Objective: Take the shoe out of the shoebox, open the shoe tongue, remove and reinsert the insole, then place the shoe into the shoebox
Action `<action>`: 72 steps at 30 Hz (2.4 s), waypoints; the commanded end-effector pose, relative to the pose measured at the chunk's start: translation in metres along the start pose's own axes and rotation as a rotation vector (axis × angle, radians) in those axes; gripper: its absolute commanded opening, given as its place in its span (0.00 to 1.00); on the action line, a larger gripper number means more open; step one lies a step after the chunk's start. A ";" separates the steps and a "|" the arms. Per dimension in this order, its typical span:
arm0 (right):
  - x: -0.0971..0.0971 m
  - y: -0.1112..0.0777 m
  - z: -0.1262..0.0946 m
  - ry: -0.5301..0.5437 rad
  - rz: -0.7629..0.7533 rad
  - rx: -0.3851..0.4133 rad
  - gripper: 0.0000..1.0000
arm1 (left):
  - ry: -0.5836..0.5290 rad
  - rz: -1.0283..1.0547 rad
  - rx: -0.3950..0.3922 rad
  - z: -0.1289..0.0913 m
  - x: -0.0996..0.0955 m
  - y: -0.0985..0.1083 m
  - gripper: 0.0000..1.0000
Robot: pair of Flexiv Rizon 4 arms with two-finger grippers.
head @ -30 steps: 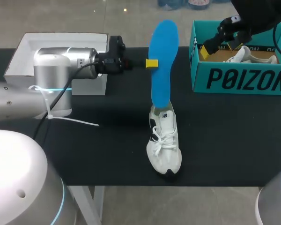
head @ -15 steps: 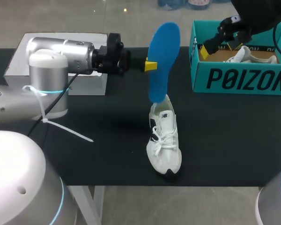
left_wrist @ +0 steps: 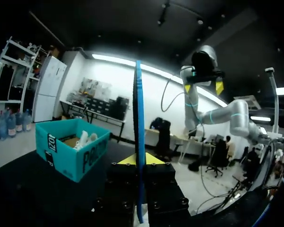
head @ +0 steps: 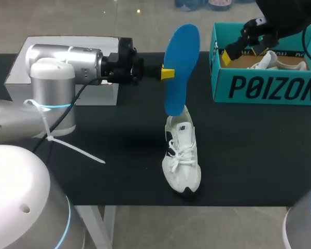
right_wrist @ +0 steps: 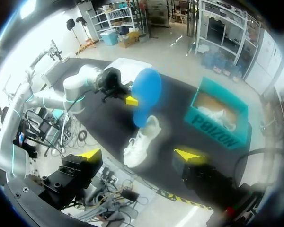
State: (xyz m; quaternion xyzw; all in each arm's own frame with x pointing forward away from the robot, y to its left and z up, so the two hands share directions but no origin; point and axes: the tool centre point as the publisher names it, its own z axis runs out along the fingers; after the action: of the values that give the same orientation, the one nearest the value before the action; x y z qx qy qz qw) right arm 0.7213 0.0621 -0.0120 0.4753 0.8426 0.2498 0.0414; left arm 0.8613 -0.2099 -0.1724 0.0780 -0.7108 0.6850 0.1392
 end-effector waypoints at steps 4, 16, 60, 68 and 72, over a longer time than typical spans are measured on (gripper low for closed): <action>0.000 0.003 0.001 0.001 0.000 0.006 1.00 | 0.005 0.000 -0.002 0.000 -0.002 0.000 0.00; 0.000 0.003 0.001 0.001 0.000 0.006 1.00 | 0.005 0.000 -0.002 0.000 -0.002 0.000 0.00; 0.000 0.003 0.001 0.001 0.000 0.006 1.00 | -0.064 0.903 -0.125 -0.004 0.035 0.013 0.00; 0.000 0.003 0.001 0.001 0.000 0.006 1.00 | -0.064 0.903 -0.125 -0.004 0.035 0.013 0.00; 0.000 0.003 0.001 0.001 0.000 0.006 1.00 | -0.064 0.903 -0.125 -0.004 0.035 0.013 0.00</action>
State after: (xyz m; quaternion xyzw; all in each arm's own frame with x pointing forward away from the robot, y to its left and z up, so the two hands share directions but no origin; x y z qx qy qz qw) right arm 0.7213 0.0621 -0.0120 0.4753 0.8426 0.2498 0.0414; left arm 0.8249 -0.2024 -0.1745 -0.2274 -0.7161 0.6317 -0.1911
